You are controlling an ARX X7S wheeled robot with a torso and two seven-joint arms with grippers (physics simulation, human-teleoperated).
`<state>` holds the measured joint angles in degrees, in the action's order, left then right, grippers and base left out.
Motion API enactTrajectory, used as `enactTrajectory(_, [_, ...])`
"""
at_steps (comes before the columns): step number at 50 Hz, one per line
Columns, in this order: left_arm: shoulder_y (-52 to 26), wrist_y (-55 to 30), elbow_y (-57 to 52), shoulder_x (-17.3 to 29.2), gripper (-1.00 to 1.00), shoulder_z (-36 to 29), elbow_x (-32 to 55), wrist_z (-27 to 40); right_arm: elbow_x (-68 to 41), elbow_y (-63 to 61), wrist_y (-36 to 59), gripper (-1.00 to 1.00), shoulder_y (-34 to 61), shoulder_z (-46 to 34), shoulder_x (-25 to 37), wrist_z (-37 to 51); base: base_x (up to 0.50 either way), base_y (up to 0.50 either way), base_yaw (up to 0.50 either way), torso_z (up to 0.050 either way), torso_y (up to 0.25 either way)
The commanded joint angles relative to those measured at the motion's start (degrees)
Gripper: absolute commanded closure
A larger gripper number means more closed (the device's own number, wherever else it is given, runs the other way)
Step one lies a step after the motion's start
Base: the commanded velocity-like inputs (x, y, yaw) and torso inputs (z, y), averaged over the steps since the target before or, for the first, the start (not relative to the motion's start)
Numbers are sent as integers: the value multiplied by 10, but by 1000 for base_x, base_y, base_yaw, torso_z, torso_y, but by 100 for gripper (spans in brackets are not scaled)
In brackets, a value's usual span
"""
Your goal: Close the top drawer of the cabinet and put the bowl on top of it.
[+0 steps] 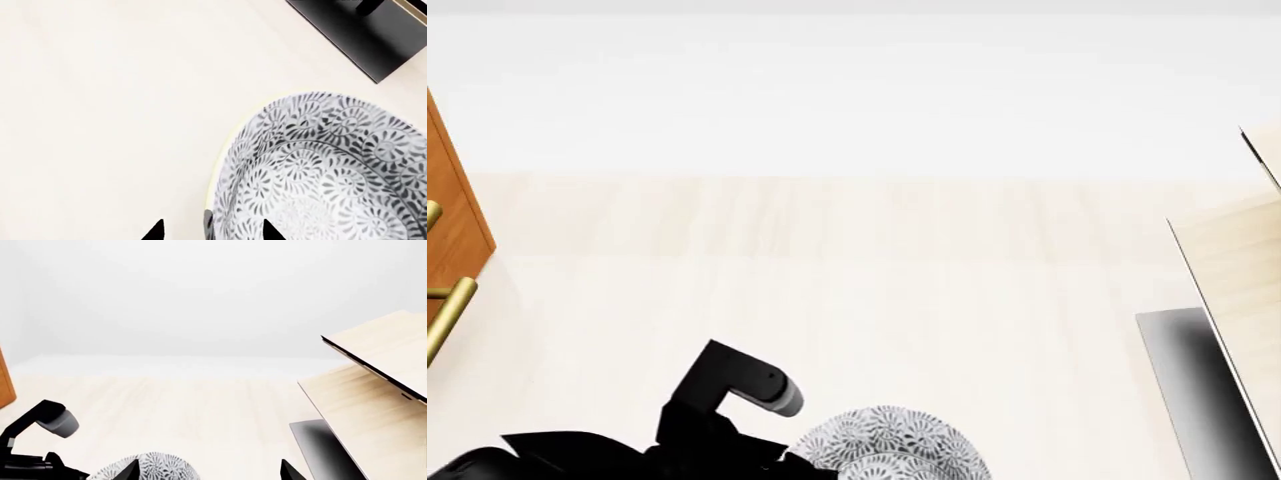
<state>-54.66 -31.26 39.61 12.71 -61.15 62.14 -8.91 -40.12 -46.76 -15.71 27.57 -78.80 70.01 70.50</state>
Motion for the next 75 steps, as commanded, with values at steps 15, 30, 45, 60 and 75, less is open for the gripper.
enactTrajectory(15, [6, 9, 15, -1, 100, 4, -2, 10, 11, 25, -18, -100, -15, -1, -10, -7, 0, 0, 0, 0, 0])
enactTrajectory(30, [9, -8, -86, 50, 100, 31, 30, 61, 2, -7, 8, -100, -3, 4, -5, 3, 0, 0, 0, 0, 0])
enactTrajectory(45, [6, -14, -149, 86, 100, 50, 45, 104, 14, -22, 11, -100, -7, 5, 3, 11, 0, 0, 0, 0, 0])
enactTrajectory(60, [-3, -7, -175, 100, 100, 63, 42, 140, 17, -39, 23, -100, -3, 9, 8, 14, 0, 0, 0, 0, 0])
enactTrajectory(75, [-12, -4, -221, 122, 100, 86, 49, 195, 74, 9, -18, -100, -47, -8, -10, 17, 0, 0, 0, 0, 0])
